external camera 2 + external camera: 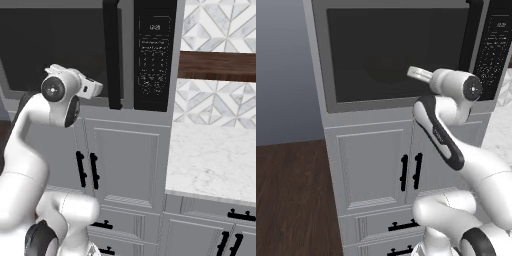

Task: Open the microwave, place the bowl with waffle inside the microwave, then close the microwave door and turn it on.

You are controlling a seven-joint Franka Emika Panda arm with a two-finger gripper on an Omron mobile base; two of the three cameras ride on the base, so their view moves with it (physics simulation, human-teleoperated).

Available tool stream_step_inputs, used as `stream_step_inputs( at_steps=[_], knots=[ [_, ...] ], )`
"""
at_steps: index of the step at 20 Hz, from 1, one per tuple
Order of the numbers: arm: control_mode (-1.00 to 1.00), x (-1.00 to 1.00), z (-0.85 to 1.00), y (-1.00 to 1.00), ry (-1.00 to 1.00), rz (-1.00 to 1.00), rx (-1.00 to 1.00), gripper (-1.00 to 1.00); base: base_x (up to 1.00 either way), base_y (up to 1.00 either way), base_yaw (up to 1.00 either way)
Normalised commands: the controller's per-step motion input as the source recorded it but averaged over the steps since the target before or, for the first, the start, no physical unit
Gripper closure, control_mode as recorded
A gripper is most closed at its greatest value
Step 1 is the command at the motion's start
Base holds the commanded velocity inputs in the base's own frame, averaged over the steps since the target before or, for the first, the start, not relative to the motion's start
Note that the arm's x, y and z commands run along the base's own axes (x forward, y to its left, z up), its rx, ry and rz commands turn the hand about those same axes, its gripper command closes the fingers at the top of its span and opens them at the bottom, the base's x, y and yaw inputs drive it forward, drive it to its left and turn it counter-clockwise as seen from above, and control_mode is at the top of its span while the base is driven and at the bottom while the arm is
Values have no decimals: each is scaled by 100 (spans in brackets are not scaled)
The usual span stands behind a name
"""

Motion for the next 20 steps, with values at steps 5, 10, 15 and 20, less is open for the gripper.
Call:
stream_step_inputs(
  at_steps=[5,10,15,20],
  knots=[
    [-100,8,0,-20,3,12,0,-100,0,0,0],
    [-100,-98,0,-47,-1,4,2,-100,0,0,0],
    [-100,-89,0,-69,-7,1,0,-100,0,0,0],
    [-100,-39,0,-91,-19,0,-5,-100,0,0,0]
  ],
)
